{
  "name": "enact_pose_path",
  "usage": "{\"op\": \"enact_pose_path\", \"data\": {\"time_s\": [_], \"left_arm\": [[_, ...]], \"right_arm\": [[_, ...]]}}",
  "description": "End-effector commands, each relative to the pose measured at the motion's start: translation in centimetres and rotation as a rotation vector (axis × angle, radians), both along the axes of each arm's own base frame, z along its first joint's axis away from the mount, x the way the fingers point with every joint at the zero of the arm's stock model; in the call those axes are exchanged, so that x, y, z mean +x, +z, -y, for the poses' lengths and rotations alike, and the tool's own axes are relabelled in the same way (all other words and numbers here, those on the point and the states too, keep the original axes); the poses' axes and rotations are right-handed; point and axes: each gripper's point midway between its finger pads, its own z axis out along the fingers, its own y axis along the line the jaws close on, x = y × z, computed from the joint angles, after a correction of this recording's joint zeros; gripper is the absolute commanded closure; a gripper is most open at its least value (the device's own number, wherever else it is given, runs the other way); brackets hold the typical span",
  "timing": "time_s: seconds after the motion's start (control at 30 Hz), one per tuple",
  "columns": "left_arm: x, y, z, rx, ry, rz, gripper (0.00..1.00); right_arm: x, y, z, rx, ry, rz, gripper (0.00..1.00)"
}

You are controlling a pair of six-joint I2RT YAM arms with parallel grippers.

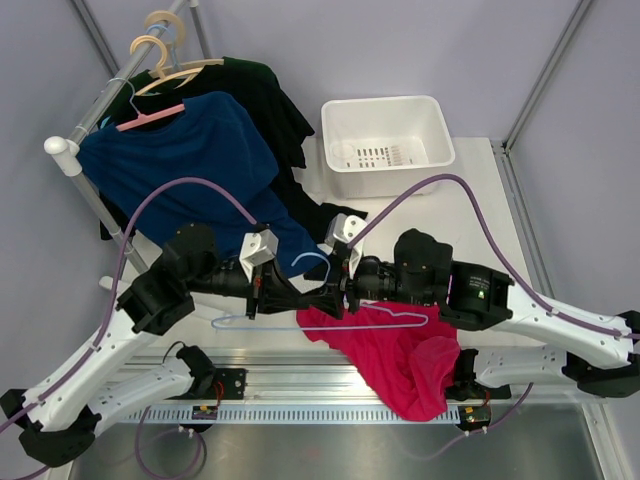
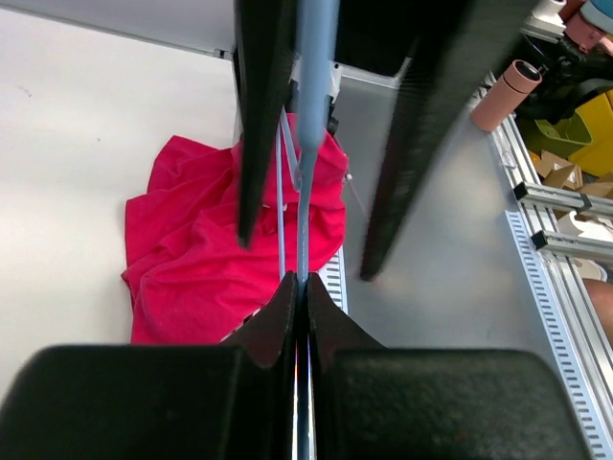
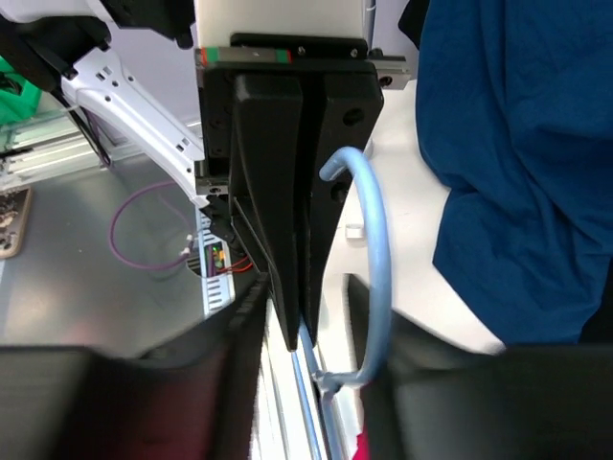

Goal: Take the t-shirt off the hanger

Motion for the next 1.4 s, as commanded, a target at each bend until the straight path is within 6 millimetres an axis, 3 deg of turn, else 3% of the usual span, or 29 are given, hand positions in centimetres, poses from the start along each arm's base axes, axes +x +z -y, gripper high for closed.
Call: {"op": "enact_pose_path", "data": {"time_s": [0.0, 0.03, 0.1, 0.2, 0.37, 0.77, 1.0, 1.17, 1.37], "left_arm": [[0.9, 1.1, 0.2, -0.048, 0.065, 0.014, 1.0], [1.0, 1.0, 0.2, -0.047, 0.069, 0.015, 1.0], [0.8, 0.9, 0.0, -0.047, 0.068, 0.025, 1.0], [0.4, 1.1, -0.5, -0.06, 0.067, 0.046, 1.0], [-0.5, 2.1, -1.2, -0.081, 0.057, 0.059, 1.0], [-1.7, 1.7, -3.6, -0.018, 0.104, 0.076, 1.0], [-2.8, 2.3, -4.8, -0.021, 0.106, 0.088, 1.0], [-3.7, 2.1, -5.6, -0.025, 0.104, 0.087, 1.0], [-4.0, 2.1, -6.6, -0.017, 0.138, 0.099, 1.0]], "right_arm": [[0.5, 2.9, 1.0, 0.086, -0.051, 0.029, 0.45], [0.5, 2.9, 1.4, 0.081, -0.054, 0.028, 0.3], [0.4, 2.5, 1.9, 0.065, -0.053, 0.036, 0.21], [-0.9, 1.8, 3.1, 0.023, 0.012, 0.043, 0.18], [-2.8, -1.1, 5.2, -0.098, 0.109, 0.054, 0.18], [-3.1, -6.7, 8.4, -0.222, 0.075, 0.016, 0.24], [-3.1, -7.5, 9.9, -0.219, 0.042, 0.001, 0.29], [-3.3, -8.0, 10.1, -0.212, 0.04, -0.016, 0.41], [-3.5, -9.2, 10.8, -0.218, 0.011, -0.074, 0.48]]}}
